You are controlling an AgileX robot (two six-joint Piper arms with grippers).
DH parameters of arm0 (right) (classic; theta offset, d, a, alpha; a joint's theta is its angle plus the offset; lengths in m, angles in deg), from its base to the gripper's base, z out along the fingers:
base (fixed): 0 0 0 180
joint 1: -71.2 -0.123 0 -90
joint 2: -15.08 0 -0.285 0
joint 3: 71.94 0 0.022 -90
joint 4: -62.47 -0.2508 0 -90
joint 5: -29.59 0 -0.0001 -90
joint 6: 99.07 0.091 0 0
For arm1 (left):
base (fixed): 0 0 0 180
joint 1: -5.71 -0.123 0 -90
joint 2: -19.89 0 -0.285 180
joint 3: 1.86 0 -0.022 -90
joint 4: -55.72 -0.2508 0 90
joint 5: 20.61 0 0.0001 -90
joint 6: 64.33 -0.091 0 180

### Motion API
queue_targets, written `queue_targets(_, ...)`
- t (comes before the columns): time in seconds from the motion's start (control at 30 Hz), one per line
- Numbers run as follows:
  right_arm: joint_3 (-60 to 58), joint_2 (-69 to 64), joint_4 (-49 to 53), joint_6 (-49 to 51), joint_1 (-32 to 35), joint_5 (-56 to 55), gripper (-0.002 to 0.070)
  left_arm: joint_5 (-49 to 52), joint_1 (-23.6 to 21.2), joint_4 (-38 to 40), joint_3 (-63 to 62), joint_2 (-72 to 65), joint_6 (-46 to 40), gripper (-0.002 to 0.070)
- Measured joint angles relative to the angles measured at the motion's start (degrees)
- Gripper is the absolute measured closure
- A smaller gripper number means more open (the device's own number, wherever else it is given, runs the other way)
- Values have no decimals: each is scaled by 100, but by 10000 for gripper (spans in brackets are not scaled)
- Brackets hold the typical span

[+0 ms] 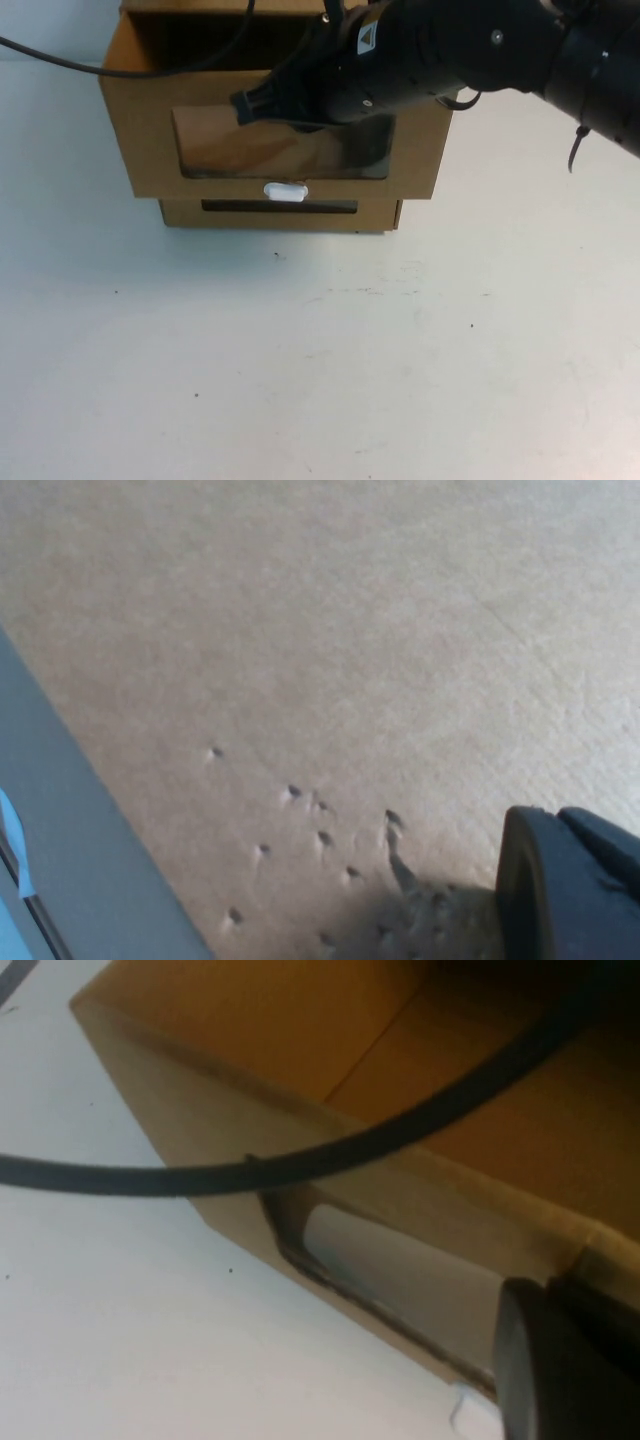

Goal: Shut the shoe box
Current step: Close the shoe box with your right arm

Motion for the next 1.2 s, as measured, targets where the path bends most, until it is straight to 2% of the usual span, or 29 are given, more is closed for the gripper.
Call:
queue_targets(0.4, 82, -176, -280, -39, 247, -185, 689, 36, 0, 36, 0, 0, 0, 680)
queue_targets(0.73, 722, -786, -1008, -649, 552, -355, 689, 46, 0, 36, 0, 0, 0, 680)
queue_targets(1.2, 1469, -1524, -1157, -876, 575, -589, 689, 46, 0, 36, -13, 0, 11, 680)
